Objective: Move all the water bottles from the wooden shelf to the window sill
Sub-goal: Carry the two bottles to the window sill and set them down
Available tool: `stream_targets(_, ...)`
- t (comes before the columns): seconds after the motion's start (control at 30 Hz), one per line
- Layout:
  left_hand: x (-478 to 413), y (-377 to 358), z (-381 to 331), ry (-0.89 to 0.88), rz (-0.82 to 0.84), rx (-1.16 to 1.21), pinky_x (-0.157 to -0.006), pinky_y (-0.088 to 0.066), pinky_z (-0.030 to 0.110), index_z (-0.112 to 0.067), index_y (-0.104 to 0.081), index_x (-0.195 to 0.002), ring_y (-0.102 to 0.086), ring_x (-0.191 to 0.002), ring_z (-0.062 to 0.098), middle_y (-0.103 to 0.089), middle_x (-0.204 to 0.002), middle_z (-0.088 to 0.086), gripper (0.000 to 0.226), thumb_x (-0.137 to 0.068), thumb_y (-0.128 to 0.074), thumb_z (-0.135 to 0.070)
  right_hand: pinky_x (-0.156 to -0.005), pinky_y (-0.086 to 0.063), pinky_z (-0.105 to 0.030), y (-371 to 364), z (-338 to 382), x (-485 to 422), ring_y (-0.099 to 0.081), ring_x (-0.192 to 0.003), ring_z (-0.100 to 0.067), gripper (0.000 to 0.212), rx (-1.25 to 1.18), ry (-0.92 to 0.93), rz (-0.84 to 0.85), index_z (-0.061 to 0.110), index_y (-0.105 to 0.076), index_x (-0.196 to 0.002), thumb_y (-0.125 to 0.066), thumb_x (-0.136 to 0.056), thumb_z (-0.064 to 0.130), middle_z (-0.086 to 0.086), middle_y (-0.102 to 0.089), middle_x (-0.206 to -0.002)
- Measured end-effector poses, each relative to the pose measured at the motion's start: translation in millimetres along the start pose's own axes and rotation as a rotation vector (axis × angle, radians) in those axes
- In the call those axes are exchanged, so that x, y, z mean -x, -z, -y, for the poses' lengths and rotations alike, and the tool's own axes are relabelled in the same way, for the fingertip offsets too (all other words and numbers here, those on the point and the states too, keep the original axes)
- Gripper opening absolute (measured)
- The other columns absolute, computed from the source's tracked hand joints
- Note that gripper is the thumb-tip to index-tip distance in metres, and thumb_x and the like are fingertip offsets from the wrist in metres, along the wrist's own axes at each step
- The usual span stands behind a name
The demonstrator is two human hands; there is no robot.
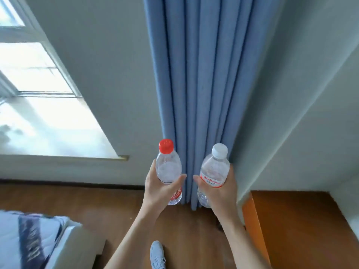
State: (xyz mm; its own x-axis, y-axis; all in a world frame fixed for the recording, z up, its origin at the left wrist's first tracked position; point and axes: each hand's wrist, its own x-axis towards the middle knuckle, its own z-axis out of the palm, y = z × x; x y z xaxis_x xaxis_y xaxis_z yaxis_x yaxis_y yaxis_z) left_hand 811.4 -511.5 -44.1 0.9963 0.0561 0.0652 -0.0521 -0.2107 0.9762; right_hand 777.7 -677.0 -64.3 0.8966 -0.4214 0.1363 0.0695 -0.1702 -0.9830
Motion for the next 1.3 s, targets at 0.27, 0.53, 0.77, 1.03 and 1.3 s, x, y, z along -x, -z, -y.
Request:
stream_targets(0.27,7.3,140.6,36.9,0.052,-0.365,-0.064,-0.079,-0.051,0.024,-0.048,-0.056,-0.097,-0.065,-0.09,0.003,-0.067,-0.092,-0.012,0.047,-0.063,-0.085,-0.033,-0.079,-0.054,-0.017,-148.3,14.1,20.0,-0.067,-0.096,-0.009,0.063,-0.017,0.01,0.379,0.026,-0.054,-0.111,-0.089,-0.059,0.034,0.01,-0.068,-0.101)
stream_targets(0.53,-17.4,268.7,86.2,0.094,-0.568,-0.087,-0.087,-0.054,0.032,-0.044,-0.052,-0.112,-0.063,-0.102,0.006,-0.065,-0.103,-0.017,0.061,-0.058,-0.079,-0.055,-0.085,-0.054,-0.027,-300.7,22.5,32.2,-0.063,-0.098,-0.004,0.067,0.068,0.049,0.573,0.03,-0.051,-0.112,-0.087,-0.058,0.04,0.018,-0.063,-0.103)
stream_targets(0.77,-65.5,381.1,116.9,0.107,-0.677,-0.1,-0.078,-0.05,0.022,-0.049,-0.051,-0.103,-0.062,-0.095,0.002,-0.063,-0.097,-0.019,0.053,-0.058,-0.08,-0.05,-0.078,-0.049,-0.015,-434.1,40.8,24.2,-0.063,-0.095,0.001,0.07,0.113,0.07,0.639,0.033,-0.05,-0.115,-0.093,-0.059,0.034,0.019,-0.063,-0.104)
stream_targets(1.03,-96.0,462.3,141.0,0.143,-0.786,-0.149,-0.079,-0.048,0.015,-0.043,-0.05,-0.11,-0.059,-0.098,-0.001,-0.062,-0.1,-0.018,0.06,-0.067,-0.088,-0.026,-0.07,-0.046,-0.006,-534.3,53.8,22.1,-0.062,-0.092,0.008,0.064,0.128,0.112,0.742,0.041,-0.048,-0.103,-0.094,-0.062,0.025,0.017,-0.063,-0.099)
stream_targets(1.3,-148.2,509.3,168.3,0.204,-0.853,-0.159,-0.077,-0.046,0.009,-0.041,-0.05,-0.113,-0.06,-0.1,0.002,-0.063,-0.106,-0.012,0.06,-0.067,-0.088,-0.03,-0.067,-0.048,-0.007,-626.0,53.4,-0.7,-0.063,-0.086,0.003,0.057,0.1,0.11,0.877,0.033,-0.05,-0.099,-0.094,-0.063,0.025,0.012,-0.064,-0.092)
